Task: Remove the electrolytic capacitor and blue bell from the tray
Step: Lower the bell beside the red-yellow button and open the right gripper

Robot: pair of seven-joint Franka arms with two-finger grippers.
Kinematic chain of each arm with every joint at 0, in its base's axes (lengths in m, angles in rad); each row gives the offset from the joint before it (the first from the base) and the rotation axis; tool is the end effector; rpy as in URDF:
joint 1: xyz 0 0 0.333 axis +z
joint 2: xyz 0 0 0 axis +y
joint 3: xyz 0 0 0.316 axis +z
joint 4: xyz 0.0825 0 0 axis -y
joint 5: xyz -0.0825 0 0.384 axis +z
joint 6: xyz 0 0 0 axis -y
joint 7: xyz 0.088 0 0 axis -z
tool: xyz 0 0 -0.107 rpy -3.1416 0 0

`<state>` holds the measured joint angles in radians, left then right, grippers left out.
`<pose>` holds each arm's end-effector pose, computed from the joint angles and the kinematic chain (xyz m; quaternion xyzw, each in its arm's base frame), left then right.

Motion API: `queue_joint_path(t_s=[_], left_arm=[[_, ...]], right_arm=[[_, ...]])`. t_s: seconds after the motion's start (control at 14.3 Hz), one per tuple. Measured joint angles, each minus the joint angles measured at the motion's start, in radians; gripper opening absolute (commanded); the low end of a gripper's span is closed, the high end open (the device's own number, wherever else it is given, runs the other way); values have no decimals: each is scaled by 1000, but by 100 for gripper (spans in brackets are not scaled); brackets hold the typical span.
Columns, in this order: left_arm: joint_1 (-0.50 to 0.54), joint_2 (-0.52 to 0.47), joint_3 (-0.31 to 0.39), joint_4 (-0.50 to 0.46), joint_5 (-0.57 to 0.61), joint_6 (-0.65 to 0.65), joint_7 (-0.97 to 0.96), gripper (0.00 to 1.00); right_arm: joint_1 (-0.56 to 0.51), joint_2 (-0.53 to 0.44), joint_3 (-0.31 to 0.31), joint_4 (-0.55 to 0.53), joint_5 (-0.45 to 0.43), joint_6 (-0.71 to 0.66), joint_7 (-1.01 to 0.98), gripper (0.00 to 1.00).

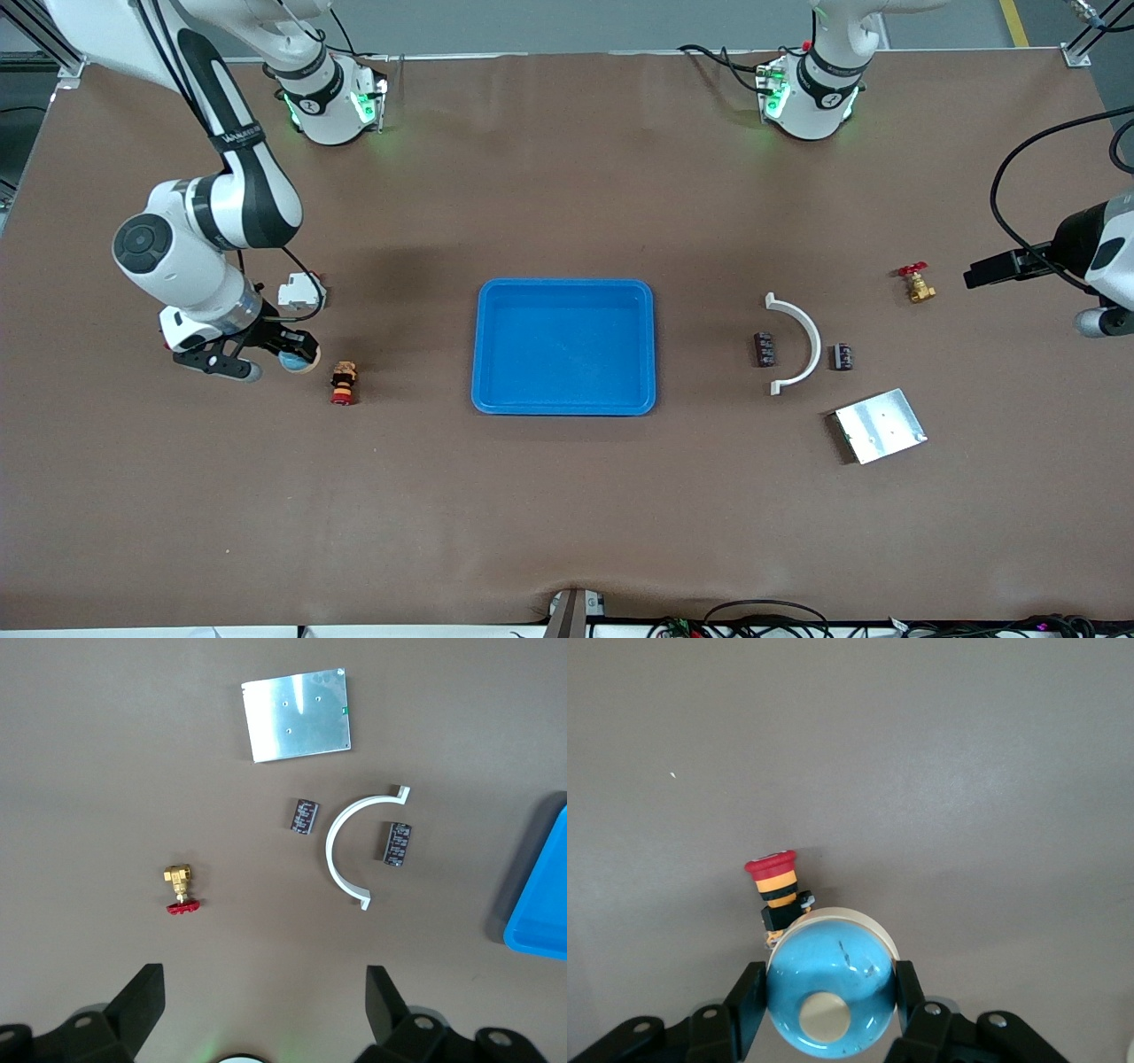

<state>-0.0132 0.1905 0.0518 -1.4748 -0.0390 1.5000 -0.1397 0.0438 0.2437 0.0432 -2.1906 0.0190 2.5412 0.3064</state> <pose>0.5999 0.0160 0.5537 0.9925 0.0889 -0.0831 0.0104 0.5654 0.0489 0.2846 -0.9915 0.1177 -0.0503 0.0212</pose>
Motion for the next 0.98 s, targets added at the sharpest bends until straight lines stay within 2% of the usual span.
queue_joint_path(t_s=[0.56, 0.98], left_arm=[[47, 8, -1, 4, 0, 74, 5, 100], [24, 11, -11, 4, 0, 138, 58, 100]], right_arm=[[-88, 4, -1, -41, 0, 76, -169, 0], [-120, 77, -1, -49, 0, 138, -191, 0]])
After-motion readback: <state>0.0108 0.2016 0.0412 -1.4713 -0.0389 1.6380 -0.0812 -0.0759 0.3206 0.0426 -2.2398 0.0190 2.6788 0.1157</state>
